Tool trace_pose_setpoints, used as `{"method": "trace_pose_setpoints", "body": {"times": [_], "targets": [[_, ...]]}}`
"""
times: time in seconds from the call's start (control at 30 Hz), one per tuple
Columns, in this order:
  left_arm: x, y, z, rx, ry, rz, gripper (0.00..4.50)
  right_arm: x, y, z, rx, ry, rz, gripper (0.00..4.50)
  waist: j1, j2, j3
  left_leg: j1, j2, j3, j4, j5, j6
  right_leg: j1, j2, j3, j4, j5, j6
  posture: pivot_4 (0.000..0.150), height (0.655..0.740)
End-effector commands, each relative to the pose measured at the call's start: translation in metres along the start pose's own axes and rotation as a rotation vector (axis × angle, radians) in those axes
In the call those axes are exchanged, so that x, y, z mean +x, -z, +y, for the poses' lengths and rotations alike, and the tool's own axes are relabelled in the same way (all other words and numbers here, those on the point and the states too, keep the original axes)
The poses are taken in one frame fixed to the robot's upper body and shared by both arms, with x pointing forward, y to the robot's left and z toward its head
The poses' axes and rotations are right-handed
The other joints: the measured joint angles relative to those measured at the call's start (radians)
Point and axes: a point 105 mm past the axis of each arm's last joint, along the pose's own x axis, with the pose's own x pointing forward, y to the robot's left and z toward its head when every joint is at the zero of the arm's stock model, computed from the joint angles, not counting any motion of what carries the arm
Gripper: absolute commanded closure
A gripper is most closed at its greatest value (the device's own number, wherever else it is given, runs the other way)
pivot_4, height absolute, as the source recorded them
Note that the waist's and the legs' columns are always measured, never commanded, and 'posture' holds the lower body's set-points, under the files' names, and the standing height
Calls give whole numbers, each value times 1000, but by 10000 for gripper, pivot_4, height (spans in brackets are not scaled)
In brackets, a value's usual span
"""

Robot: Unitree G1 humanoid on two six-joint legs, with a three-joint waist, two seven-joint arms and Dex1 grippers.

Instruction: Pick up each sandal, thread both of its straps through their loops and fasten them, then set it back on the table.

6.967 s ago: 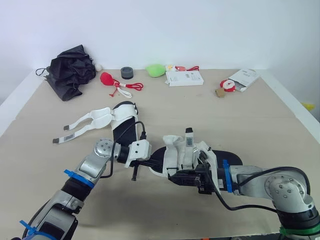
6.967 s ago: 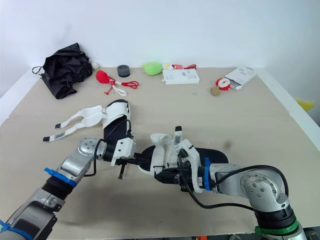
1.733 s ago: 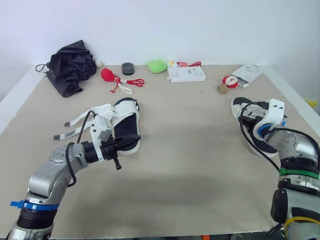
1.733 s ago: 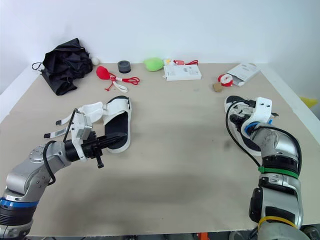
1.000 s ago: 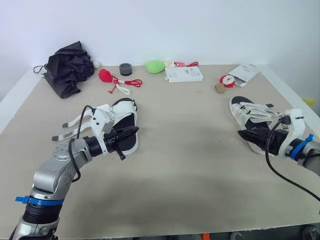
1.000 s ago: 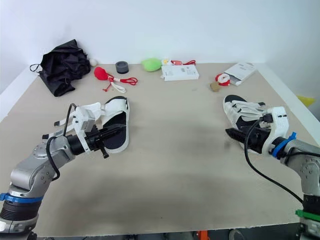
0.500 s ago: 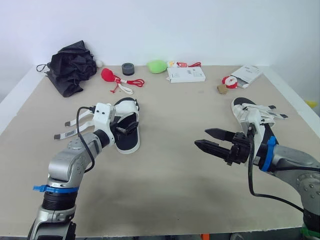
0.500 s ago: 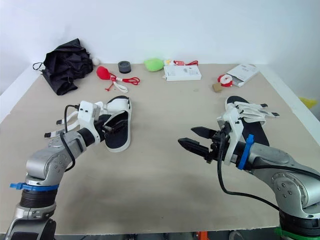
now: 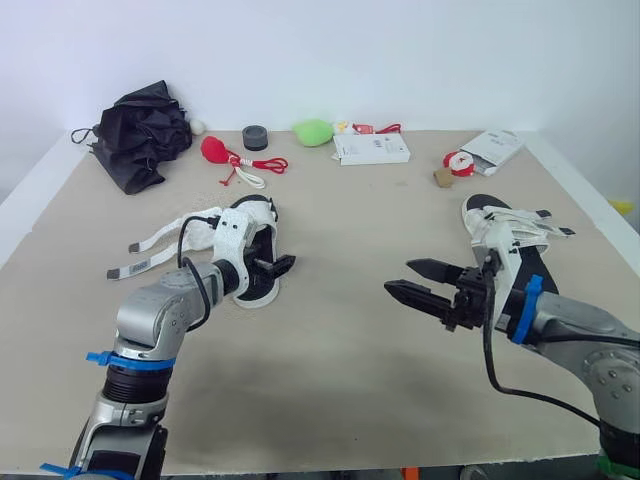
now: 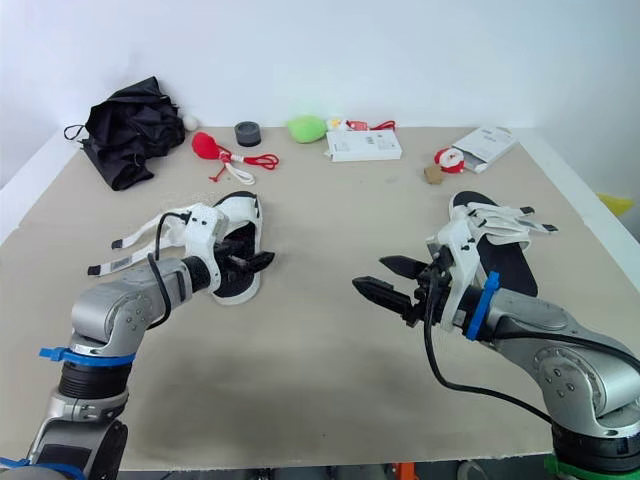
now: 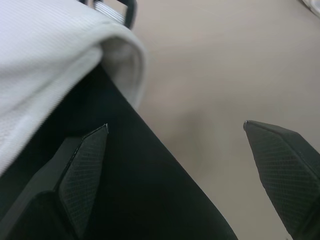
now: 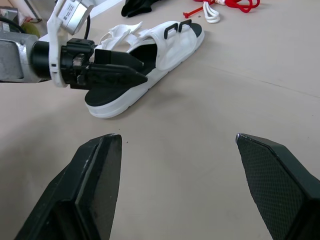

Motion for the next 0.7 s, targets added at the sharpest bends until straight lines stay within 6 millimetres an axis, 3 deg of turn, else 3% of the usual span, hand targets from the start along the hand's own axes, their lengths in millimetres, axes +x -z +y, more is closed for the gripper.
{"method": "trace_pose_setpoints", "body": {"times": [0.03, 0.27, 0.5, 0.7], "targets": [[-3, -3, 2, 45, -13, -8, 270, -1, -8, 4, -27, -6, -40, 5603, 0, 0, 0, 0, 0, 0, 0, 0, 0, 0, 0, 0, 0, 0, 0, 1500, 7400], [21, 5, 28, 15, -116, 12, 270, 1, -8, 1, -25, 2, -47, 5603, 2, 0, 0, 1, 0, 0, 0, 1, 0, 1, 0, -1, 0, 0, 1, 1500, 7400], [61, -16, 24, 20, -105, -17, 270, 1, -9, 0, -28, 7, -51, 5603, 4, 0, 0, 1, 0, -1, 1, 5, 2, 2, -1, -2, 0, 2, 5, 1500, 7400], [79, -34, 40, -65, -241, -60, 270, 3, -7, 2, -25, 2, -48, 5603, 4, -1, 0, 0, -1, -1, 1, 5, 2, 1, -1, -2, 0, 2, 5, 1500, 7400]]}}
